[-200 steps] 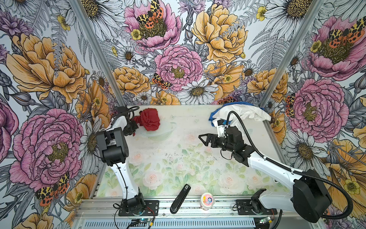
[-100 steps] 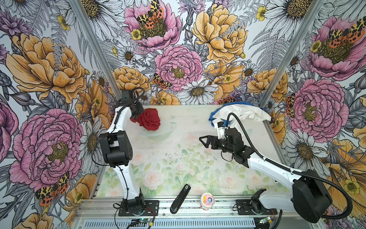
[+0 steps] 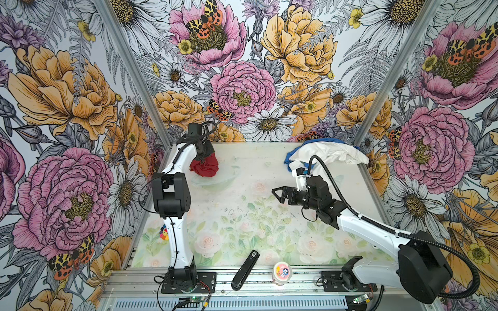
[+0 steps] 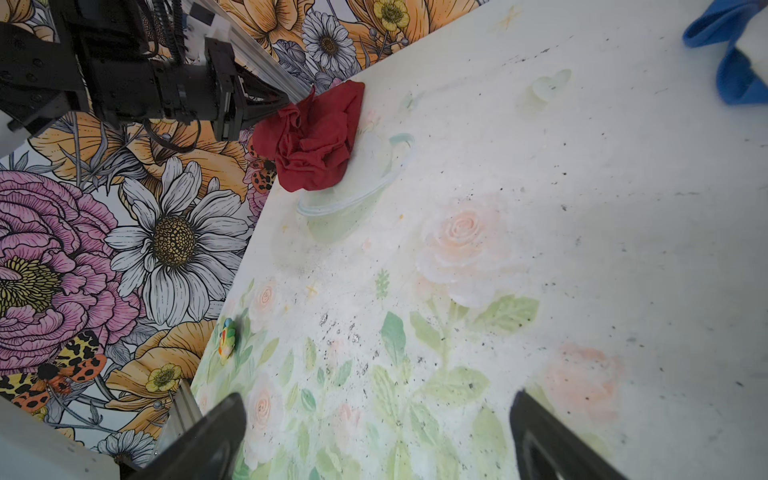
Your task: Pick out a specific cloth from the pile
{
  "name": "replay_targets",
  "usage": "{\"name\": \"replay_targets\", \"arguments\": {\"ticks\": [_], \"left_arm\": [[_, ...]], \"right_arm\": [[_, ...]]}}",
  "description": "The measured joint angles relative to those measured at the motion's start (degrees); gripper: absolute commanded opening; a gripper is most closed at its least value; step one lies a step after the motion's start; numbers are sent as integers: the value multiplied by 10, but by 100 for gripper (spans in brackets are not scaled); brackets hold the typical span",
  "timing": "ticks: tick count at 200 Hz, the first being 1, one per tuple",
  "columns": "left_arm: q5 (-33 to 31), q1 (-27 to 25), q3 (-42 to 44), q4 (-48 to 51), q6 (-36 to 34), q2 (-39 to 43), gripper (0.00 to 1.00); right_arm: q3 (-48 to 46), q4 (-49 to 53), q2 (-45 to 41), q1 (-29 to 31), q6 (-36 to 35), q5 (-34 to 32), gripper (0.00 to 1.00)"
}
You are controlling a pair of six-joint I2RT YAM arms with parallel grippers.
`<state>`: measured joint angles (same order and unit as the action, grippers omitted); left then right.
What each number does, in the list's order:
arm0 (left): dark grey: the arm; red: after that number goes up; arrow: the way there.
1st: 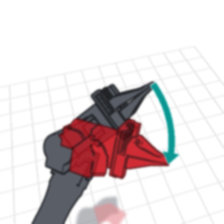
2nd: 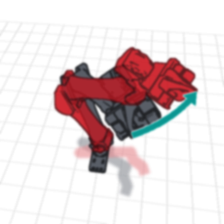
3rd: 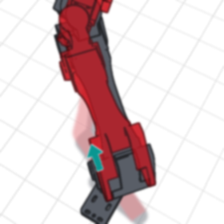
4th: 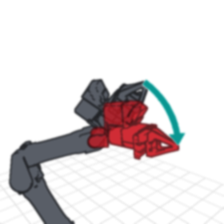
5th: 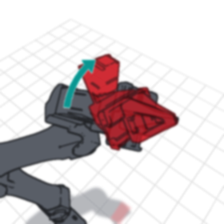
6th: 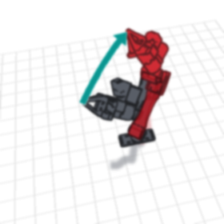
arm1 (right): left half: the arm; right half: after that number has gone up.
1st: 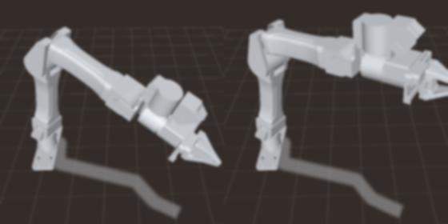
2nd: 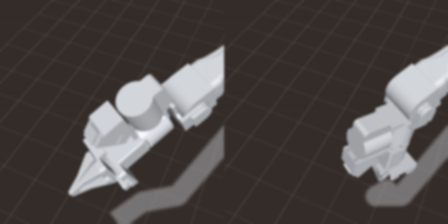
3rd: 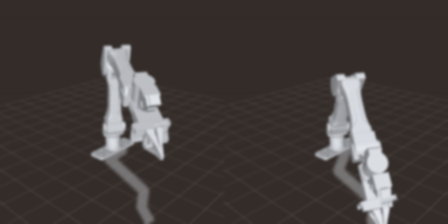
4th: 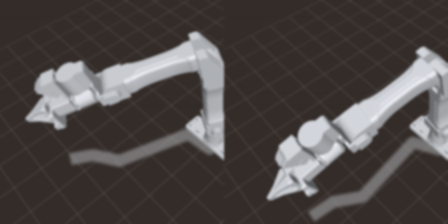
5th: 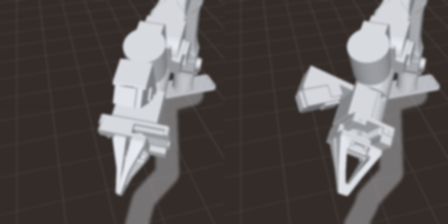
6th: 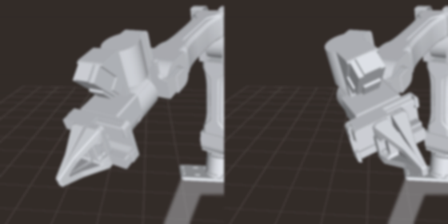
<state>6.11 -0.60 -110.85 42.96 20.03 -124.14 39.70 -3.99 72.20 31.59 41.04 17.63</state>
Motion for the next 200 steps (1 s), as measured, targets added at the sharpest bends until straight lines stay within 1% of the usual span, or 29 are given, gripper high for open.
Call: {"name": "replay_targets", "arguments": {"ticks": [7,21,37,46,62,98,121,136,142,145,148,149,151,177,191,200], "left_arm": [[4,-1,-2,-2,0,-8,4],[11,-2,-7,-4,-7,-23,19],[17,-2,-9,-6,-17,-36,34],[19,-2,-8,-6,-25,-39,41],[21,-2,-3,-7,-36,-37,45],[22,-4,23,-11,-73,-9,52],[22,-4,58,-25,-90,33,55],[24,-4,89,-40,-96,74,60],[24,-5,103,-49,-97,92,67],[24,-5,111,-54,-101,102,77],[23,-5,122,-61,-97,114,93],[23,-5,123,-61,-97,116,96],[23,-5,129,-64,-101,123,98],[0,-7,222,-101,-92,231,99],[-35,-8,304,-137,-82,304,99],[-69,-10,375,-171,-73,360,99]], "right_arm": [[-1,0,-2,0,0,0,99],[-1,1,-3,0,0,0,99],[-1,2,-3,0,0,0,99],[-2,3,-3,0,0,0,99],[-3,5,-6,-1,-1,0,99],[-3,5,-6,-1,-2,0,99],[-3,5,-5,-1,-2,0,99],[-3,3,-5,-1,-2,0,99],[-3,3,-5,-1,-2,1,99],[-3,3,-5,-1,-2,1,99],[-3,3,-5,-1,-2,1,99],[-3,3,-5,-1,-2,1,99],[-3,3,-5,-1,-2,0,99],[-2,13,-5,-2,-14,-10,99],[-1,38,-10,-8,-30,-37,99],[-1,57,-20,-19,-44,-61,99]]}}
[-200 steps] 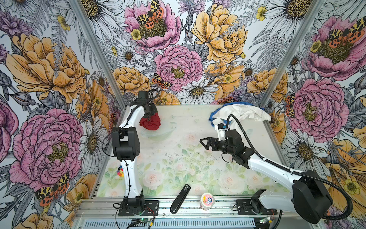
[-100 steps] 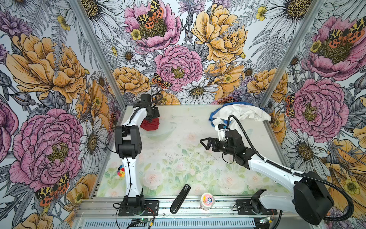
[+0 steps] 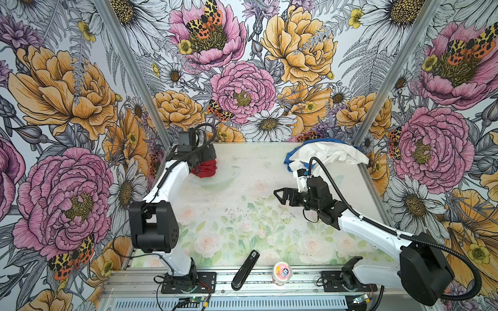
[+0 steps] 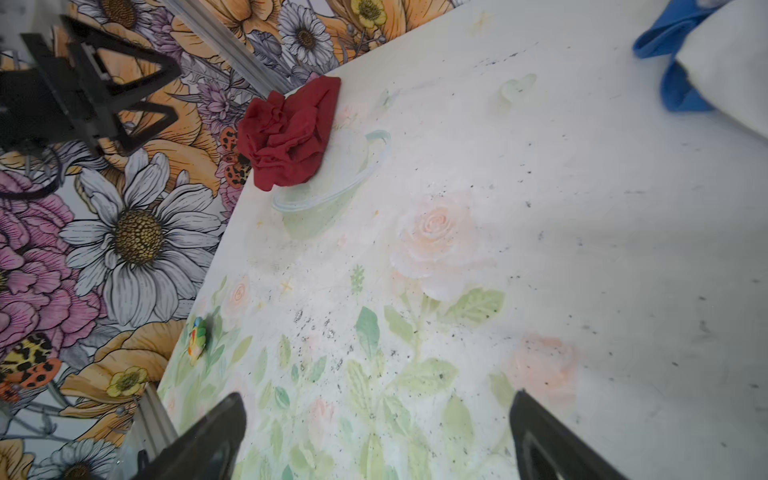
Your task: Pick out a specific cloth from the pile
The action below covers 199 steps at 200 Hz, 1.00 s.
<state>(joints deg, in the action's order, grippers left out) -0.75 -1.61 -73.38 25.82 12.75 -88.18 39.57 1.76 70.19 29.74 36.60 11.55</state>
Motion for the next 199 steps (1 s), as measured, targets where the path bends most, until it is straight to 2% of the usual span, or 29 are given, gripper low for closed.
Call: {"name": "replay_targets", "arguments": {"ticks": [26,38,54,69,97,116,131,163,199], "left_arm": [[-116,0,245,-124,8,170,99],[-162,0,341,-192,0,222,99],[-206,0,440,-303,-25,243,99],[-220,4,503,-402,-51,219,99],[-193,27,551,-569,-66,125,99],[-167,42,557,-669,-72,61,99],[-149,29,557,-737,-88,19,99],[-131,12,560,-804,-104,-6,99],[-147,0,559,-832,-114,-6,99]], "right_arm": [[-15,25,-74,-74,-56,-63,99],[-26,26,-116,-115,-94,-90,99],[-40,24,-160,-150,-156,-142,100],[-61,17,-183,-168,-210,-209,100],[-136,-28,-192,-226,-266,-297,100],[-196,-70,-192,-265,-271,-323,100],[-236,-113,-186,-281,-272,-334,100],[-285,-243,-136,-301,-277,-327,99],[-296,-409,-32,-314,-294,-271,99]]}}
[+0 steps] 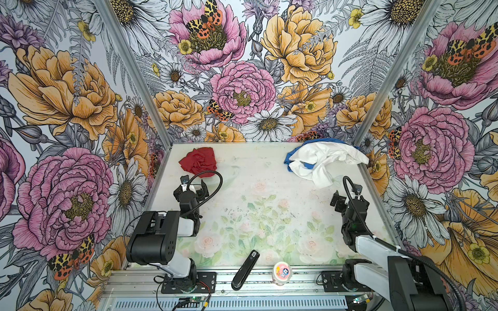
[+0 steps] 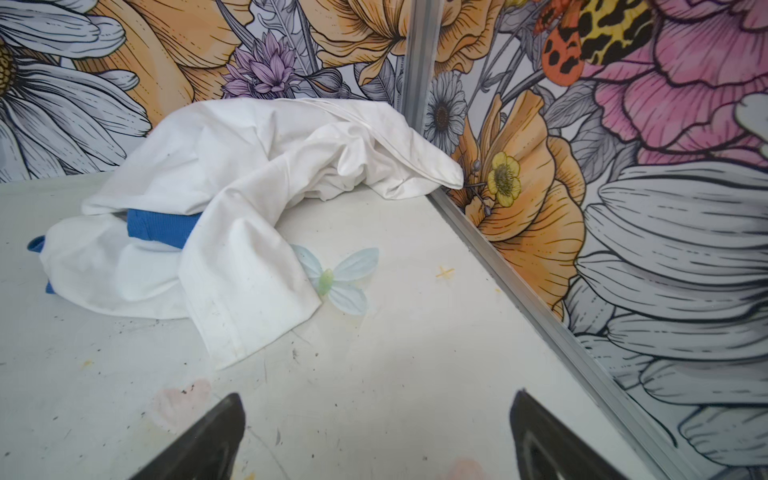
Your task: Pick out a specific cloth from the pile
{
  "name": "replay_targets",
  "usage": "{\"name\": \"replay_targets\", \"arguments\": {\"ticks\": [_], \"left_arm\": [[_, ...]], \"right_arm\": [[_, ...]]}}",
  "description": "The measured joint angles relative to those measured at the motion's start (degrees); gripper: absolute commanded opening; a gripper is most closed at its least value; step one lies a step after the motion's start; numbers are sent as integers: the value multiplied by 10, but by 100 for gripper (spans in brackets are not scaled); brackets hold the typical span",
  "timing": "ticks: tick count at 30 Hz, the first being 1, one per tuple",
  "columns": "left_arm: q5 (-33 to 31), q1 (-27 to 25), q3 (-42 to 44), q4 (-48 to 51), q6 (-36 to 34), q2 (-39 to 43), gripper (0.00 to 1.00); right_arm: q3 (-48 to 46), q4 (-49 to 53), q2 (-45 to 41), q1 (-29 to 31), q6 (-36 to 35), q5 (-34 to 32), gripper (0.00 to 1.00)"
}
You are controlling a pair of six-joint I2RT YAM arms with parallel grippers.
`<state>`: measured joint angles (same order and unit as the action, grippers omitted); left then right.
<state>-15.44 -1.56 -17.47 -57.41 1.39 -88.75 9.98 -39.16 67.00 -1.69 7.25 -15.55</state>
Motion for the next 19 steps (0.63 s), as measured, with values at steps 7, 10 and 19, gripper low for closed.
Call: {"name": "replay_targets", "arguments": {"ticks": [7,10,19], "left_arm": [[-6,-6,0,-15,-6,-1,99],[-7,-6,0,-17,-6,-1,99],[-9,-3,3,-33,-7,-1,99]], "right_arm": [[37,-164,173,-10,-9,94,100],[37,-197,212,-10,-10,119,99],[106,-158,212,-10,-19,142,100]]}}
